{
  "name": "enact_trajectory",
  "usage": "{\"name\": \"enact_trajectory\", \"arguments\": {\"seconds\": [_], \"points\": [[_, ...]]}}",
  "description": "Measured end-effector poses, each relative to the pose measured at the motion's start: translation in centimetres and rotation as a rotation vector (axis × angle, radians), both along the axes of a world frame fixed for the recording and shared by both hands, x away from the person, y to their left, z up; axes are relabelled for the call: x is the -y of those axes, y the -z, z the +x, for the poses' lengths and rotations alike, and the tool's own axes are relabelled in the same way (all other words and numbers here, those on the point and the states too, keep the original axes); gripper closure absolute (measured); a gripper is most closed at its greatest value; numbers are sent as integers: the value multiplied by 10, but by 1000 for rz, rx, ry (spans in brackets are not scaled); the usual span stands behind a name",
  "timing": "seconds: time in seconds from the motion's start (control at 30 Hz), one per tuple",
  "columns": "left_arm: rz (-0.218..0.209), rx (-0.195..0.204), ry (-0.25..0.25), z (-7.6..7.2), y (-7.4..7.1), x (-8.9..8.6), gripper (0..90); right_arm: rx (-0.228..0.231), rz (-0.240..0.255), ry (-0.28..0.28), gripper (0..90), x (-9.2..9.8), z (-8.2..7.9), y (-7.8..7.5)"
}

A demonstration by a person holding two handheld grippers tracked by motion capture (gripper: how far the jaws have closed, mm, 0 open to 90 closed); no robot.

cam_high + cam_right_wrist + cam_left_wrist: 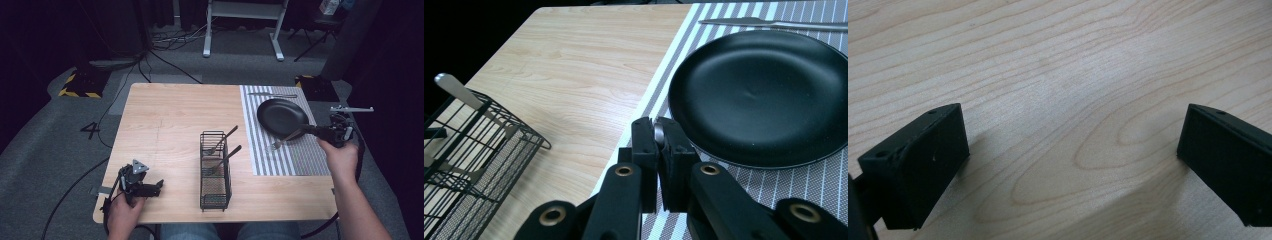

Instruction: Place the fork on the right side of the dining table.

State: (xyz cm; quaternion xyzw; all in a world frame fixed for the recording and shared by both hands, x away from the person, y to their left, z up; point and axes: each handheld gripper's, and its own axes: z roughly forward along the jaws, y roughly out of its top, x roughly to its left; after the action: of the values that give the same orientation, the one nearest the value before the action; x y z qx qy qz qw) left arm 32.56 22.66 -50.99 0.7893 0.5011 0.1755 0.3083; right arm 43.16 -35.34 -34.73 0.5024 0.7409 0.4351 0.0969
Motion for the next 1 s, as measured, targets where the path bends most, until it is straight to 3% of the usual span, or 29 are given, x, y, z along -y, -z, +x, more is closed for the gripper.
{"name": "enact_trajectory", "arguments": {"seconds": [0.27,0.53,1.0], "points": [[-1,0,0,0,0,0,2,-17,8,23,868,2,5,11],[-1,0,0,0,0,0,2,-48,32,82,868,5,12,22],[-1,0,-1,0,0,0,2,-85,44,117,827,13,18,26]]}}
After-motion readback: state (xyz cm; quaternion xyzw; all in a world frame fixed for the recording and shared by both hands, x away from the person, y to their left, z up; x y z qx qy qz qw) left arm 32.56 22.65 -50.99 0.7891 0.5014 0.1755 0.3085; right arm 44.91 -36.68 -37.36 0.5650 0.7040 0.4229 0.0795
